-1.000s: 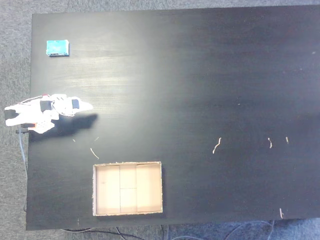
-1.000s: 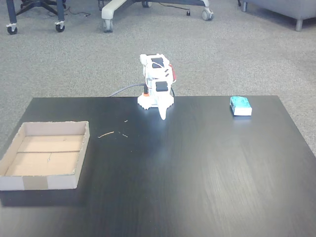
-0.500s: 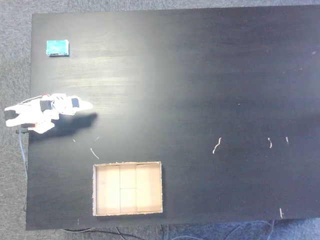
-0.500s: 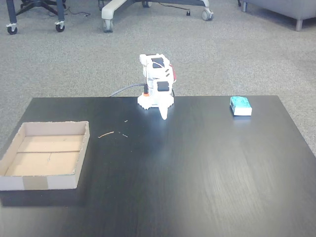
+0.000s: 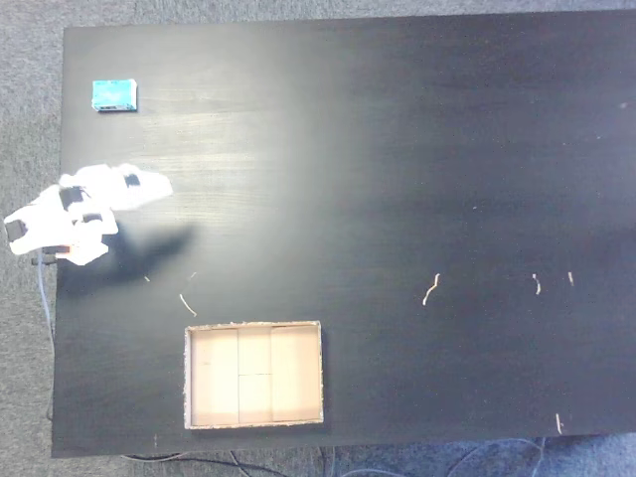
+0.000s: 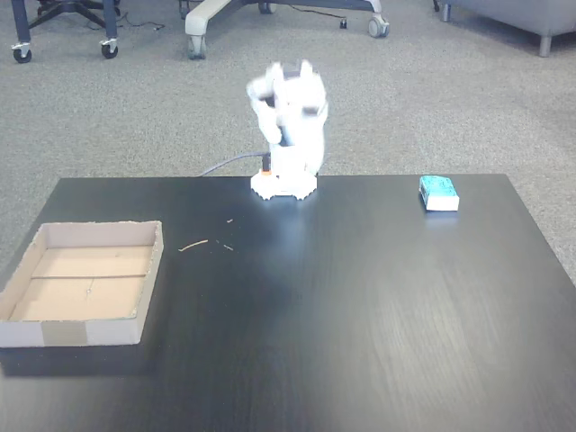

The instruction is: Pick the green block and drop it in the box on the right.

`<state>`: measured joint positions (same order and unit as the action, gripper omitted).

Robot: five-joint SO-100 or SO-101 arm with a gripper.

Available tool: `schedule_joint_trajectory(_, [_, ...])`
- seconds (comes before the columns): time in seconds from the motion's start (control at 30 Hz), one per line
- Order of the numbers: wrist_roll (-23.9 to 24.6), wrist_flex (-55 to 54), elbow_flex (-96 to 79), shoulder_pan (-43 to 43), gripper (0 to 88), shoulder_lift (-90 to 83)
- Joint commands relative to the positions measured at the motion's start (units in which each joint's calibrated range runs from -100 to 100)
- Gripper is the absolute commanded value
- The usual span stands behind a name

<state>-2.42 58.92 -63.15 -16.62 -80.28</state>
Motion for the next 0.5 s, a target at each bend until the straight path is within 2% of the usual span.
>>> schedule_joint_trajectory(0.0, [-5.13, 1.03, 28.25, -20.7, 8.9, 12.29])
schedule_joint_trajectory(0.07, [-7.47, 0.29, 30.51, -33.27, 18.4, 16.36])
schedule_joint_trajectory(0.13, [-7.23, 3.92, 39.22, -39.25, 21.8, 29.14])
schedule_joint_trajectory(0.23, [-7.23, 14.41, 58.62, -42.62, 25.6, 52.76])
schedule_joint_trajectory(0.27, [-7.52, 18.04, 65.05, -43.84, 34.2, 60.72])
schedule_joint_trajectory(0.3, [-7.72, 21.18, 70.86, -44.69, 35.8, 67.75])
schedule_joint_trajectory(0.47, [-7.42, 26.05, 80.38, -48.9, 37.1, 90.44])
